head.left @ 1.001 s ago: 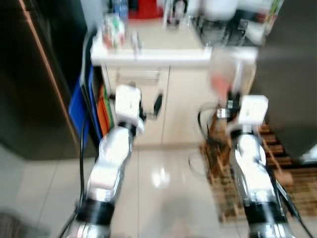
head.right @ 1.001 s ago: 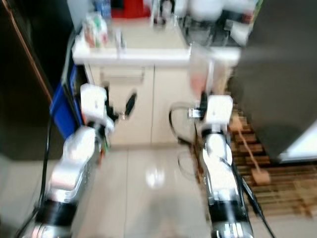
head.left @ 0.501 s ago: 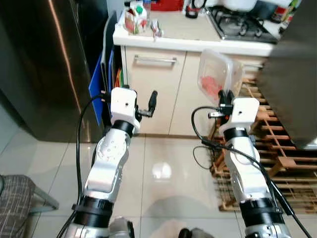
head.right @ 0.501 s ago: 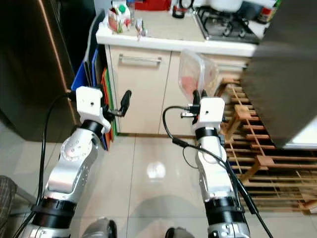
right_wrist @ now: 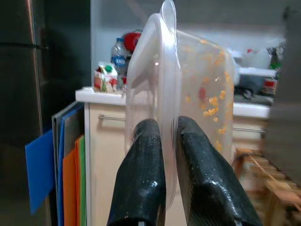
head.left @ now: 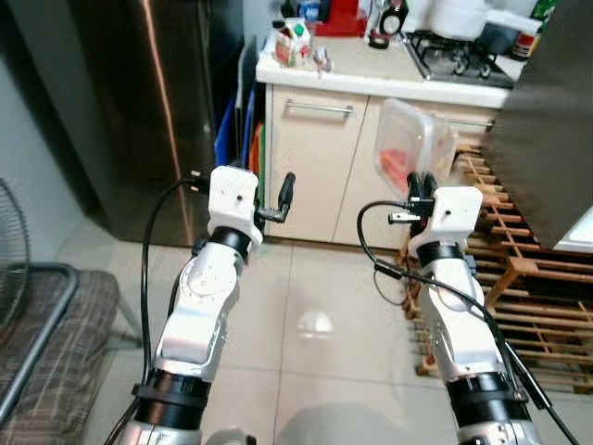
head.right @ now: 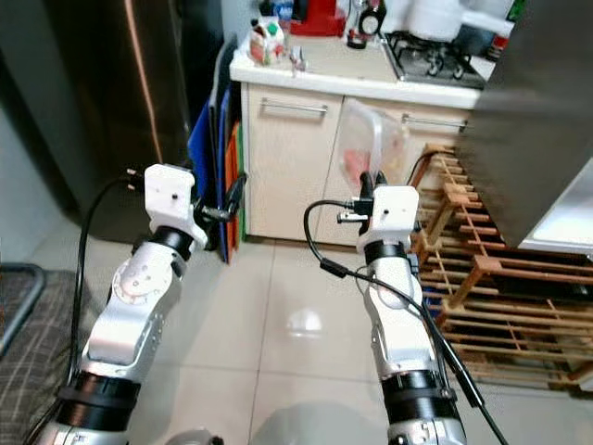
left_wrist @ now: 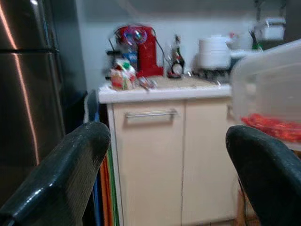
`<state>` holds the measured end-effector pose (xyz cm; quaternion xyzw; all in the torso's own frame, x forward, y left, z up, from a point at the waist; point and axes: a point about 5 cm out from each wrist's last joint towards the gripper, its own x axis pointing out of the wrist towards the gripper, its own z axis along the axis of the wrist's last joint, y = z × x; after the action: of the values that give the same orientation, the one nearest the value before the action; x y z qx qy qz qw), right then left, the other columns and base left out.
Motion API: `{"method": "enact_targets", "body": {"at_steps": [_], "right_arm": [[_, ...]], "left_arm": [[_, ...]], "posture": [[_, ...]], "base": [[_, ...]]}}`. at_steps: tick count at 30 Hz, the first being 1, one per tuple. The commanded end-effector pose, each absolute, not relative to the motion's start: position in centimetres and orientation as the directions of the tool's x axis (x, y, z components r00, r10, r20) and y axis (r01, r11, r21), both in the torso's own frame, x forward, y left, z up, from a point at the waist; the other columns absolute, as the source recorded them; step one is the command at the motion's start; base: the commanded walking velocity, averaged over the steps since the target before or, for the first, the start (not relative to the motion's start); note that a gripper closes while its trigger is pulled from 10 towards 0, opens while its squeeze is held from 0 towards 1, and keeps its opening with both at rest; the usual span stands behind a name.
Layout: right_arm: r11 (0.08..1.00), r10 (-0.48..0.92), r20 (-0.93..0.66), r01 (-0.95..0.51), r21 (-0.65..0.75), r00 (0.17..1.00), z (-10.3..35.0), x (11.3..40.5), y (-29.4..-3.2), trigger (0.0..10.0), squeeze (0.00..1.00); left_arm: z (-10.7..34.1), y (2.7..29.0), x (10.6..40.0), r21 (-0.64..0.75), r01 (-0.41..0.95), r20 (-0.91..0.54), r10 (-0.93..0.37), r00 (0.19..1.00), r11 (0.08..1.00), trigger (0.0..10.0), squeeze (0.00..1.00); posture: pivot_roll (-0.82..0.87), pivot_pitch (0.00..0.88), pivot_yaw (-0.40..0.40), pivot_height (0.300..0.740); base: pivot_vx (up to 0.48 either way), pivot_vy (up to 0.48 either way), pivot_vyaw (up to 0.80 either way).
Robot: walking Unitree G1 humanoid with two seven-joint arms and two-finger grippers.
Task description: Restocking fridge
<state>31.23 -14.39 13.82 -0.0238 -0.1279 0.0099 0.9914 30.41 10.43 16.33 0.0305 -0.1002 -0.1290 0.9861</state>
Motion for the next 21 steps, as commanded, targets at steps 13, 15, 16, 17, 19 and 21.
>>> {"method": "enact_targets", "body": {"at_steps": [13,15,16,17,19,21], "right_arm": [[0.998,-0.008,0.263,0.026,-0.065,0.965,14.13,31.3,-15.61,0.0,0.0],[0.997,-0.01,0.262,0.029,-0.067,0.965,14.09,31.28,-15.72,0.0,0.0],[0.997,-0.012,0.262,0.031,-0.068,0.965,14.07,31.27,-15.81,0.0,0.0],[0.997,-0.014,0.261,0.033,-0.069,0.965,14.06,31.25,-15.88,0.0,0.0],[0.997,-0.018,0.261,0.038,-0.071,0.965,14.04,31.21,-16.05,0.0,0.0],[0.996,-0.023,0.261,0.044,-0.073,0.965,14.03,31.16,-16.25,0.0,0.0]], "left_arm": [[16.68,9.76,30.25,0.125,0.27,0.213,-0.291,0.933,0.955,10.0,0.0],[16.54,9.92,30.36,0.129,0.259,0.207,-0.282,0.937,0.957,10.0,0.0],[16.49,10.0,30.4,0.133,0.254,0.205,-0.278,0.938,0.958,10.0,0.0],[16.47,10.05,30.42,0.135,0.253,0.205,-0.276,0.939,0.958,10.0,0.0],[16.43,10.15,30.44,0.138,0.25,0.205,-0.274,0.939,0.958,10.0,0.0],[16.38,10.24,30.45,0.138,0.246,0.205,-0.271,0.94,0.959,10.0,0.0]], "posture": [[0.03,0.0,-0.028,0.74],[0.02,0.0,-0.027,0.74],[0.02,0.0,-0.027,0.74],[0.02,0.0,-0.027,0.74],[0.02,0.0,-0.026,0.74],[0.02,0.0,-0.026,0.74]], "base": [[0.0,-0.258,0.0],[0.0,0.0,0.0],[0.274,-0.394,0.0],[0.274,-0.394,0.0],[0.307,-0.364,0.0],[0.304,-0.368,0.0]]}}
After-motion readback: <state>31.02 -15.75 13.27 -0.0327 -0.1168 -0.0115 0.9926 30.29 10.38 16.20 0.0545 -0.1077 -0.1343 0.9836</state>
